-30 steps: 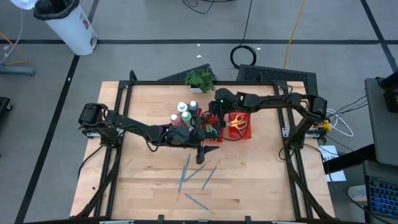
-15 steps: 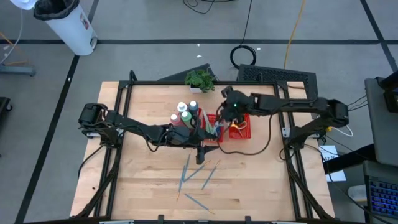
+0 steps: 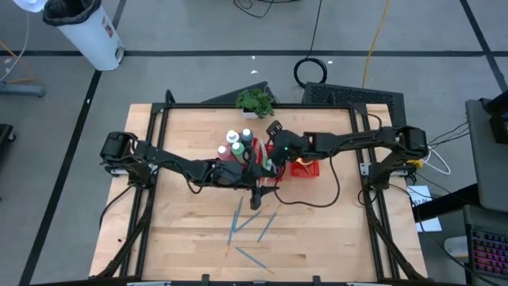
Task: Pick & Place Paint Supplies
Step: Adjust the scissors in the middle red bin
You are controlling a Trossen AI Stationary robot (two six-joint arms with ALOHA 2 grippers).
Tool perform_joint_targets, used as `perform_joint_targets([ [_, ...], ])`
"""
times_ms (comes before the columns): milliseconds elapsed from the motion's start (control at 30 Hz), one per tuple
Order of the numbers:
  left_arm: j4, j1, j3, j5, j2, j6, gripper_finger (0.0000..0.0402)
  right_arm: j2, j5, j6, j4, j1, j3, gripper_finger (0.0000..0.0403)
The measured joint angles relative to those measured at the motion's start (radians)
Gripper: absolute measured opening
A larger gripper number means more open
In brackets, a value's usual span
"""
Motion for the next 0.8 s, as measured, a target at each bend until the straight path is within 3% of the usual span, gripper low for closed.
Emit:
perform_joint_targets([
  [500,-0.006,0.0,0.0,0.0,0.0,0.008,0.0218,-0.031,-0.002,0.03,0.082,-0.062,0.0,0.0006],
  [800,-0.007,0.0,0.0,0.0,0.0,0.021,0.0218,-0.005,-0.109,0.045,0.08,-0.106,-0.002,0.0006],
])
